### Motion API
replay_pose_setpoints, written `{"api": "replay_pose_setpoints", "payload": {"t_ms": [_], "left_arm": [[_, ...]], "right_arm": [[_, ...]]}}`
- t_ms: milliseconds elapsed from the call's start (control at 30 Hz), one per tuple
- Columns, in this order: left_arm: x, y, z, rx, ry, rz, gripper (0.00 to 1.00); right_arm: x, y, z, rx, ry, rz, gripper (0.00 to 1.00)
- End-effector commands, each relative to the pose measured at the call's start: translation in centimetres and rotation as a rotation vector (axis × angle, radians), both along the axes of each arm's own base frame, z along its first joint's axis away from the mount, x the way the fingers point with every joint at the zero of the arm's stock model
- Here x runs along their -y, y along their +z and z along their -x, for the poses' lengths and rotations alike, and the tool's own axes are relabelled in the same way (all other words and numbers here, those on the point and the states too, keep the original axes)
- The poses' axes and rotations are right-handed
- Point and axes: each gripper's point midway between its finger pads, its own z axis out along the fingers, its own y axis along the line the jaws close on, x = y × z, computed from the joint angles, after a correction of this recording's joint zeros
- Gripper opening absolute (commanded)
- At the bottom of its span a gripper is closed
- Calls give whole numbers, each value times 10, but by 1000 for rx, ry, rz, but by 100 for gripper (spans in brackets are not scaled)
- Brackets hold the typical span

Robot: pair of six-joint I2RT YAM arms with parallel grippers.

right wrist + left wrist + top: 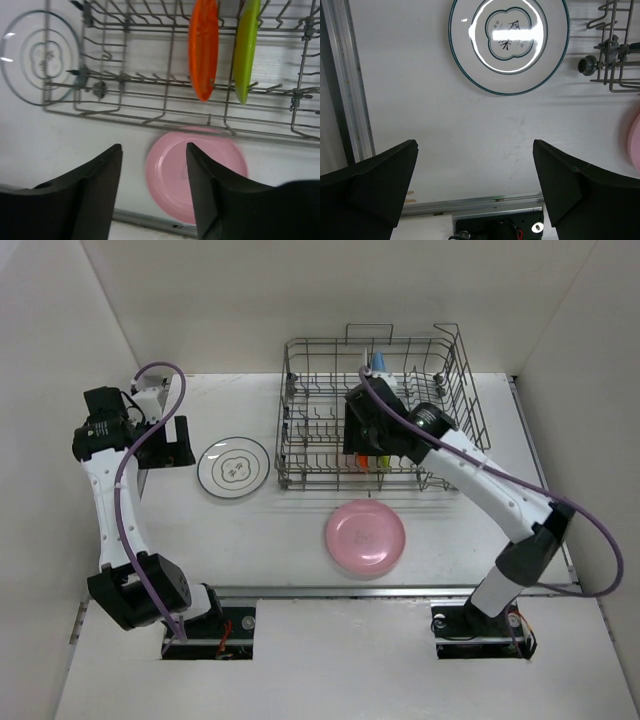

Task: Unload the plates from the dish rack

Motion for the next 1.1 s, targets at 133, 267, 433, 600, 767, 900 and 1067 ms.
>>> {"api": "replay_pose_setpoints", "payload": {"t_ms": [133,267,433,600,767,900,1067], "left_arm": [[4,9,23,5,-52,-53,99],[6,-2,29,-23,-52,-41,99],[7,-5,30,-32,-52,-38,99],[7,-5,30,-32,-52,-38,99],[7,-5,30,-32,-52,-38,99],[7,-13,27,-50,-50,-17,99],[7,-6,26,-39,-50,-22,99]], "right_arm": [[5,-65,-45,-119,-37,116,54],[11,-76,-68,-93,-102,179,48],[22,-98,-94,-94,-156,262,37],[24,-107,-96,-101,-139,304,32],[20,-78,-94,-48,-110,239,38],[28,-81,-103,-36,-137,271,38],[32,-106,-108,-92,-132,332,39]]}}
